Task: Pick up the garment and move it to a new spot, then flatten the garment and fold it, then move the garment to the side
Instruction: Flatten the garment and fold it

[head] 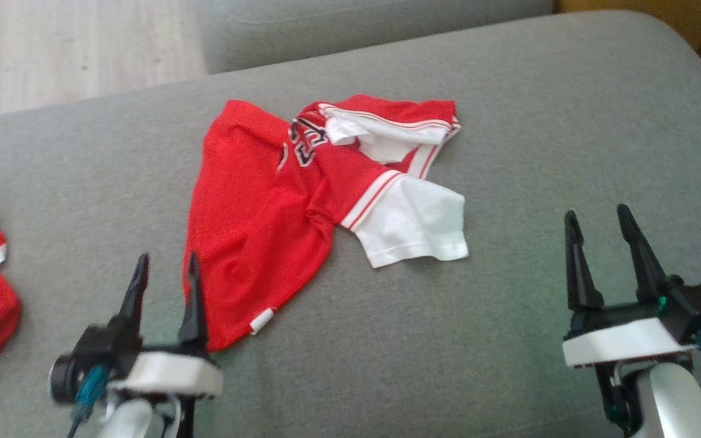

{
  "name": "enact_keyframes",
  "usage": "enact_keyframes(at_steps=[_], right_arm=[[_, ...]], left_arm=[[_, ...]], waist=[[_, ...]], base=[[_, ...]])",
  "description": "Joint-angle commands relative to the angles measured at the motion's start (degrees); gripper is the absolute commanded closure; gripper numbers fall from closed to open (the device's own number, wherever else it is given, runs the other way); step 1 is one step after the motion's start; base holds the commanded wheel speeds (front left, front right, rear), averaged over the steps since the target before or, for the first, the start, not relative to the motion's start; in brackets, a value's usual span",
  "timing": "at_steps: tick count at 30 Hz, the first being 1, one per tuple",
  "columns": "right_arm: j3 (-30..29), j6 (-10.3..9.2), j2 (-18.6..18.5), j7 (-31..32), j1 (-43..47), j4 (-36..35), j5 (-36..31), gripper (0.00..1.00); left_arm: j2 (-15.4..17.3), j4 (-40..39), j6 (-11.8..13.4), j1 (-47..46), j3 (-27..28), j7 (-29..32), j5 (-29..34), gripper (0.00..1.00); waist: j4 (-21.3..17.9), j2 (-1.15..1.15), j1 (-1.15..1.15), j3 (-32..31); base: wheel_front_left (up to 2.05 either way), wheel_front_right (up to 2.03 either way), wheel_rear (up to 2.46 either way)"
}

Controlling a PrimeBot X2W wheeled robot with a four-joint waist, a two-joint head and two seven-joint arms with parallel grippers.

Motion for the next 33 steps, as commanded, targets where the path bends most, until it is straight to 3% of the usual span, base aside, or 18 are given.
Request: enact_keyframes(at_steps=[1,9,17,25,33], right_arm=[[0.7,0.44,-0.6,-0.6,0.1,-1.3,-0.4,0.0],[-0.5,0.44,0.0,-0.6,1.2,2.1,-0.2,0.0],[-1.7,0.44,0.9,-0.6,2.1,5.1,-0.3,0.0],[-1.4,0.44,1.3,-0.6,2.1,6.0,-0.1,0.0],[-1.2,0.44,1.4,-0.6,2.1,5.9,-0.1,0.0]], left_arm=[[0.8,-2.5,-0.4,-0.1,3.7,-0.5,0.6,0.0],[-1.5,-6.5,-6.9,9.5,12.0,-0.5,6.2,0.0],[-5.6,-4.9,-13.7,13.1,18.4,-0.5,10.6,0.0],[-7.9,-3.4,-16.6,14.0,21.5,-0.5,13.1,0.0],[-9.2,-1.9,-17.9,13.5,23.6,-0.5,13.3,0.0]], waist=[[1.6,0.0,0.01,-1.2],[4.6,0.0,0.01,-2.1],[5.2,0.0,0.01,-2.8],[4.6,0.0,0.01,-2.6],[4.7,0.0,0.01,-2.6]], base=[[0.0,0.0,0.0],[0.0,0.0,0.0],[0.0,0.0,0.0],[0.0,0.0,0.0],[0.0,0.0,0.0]])
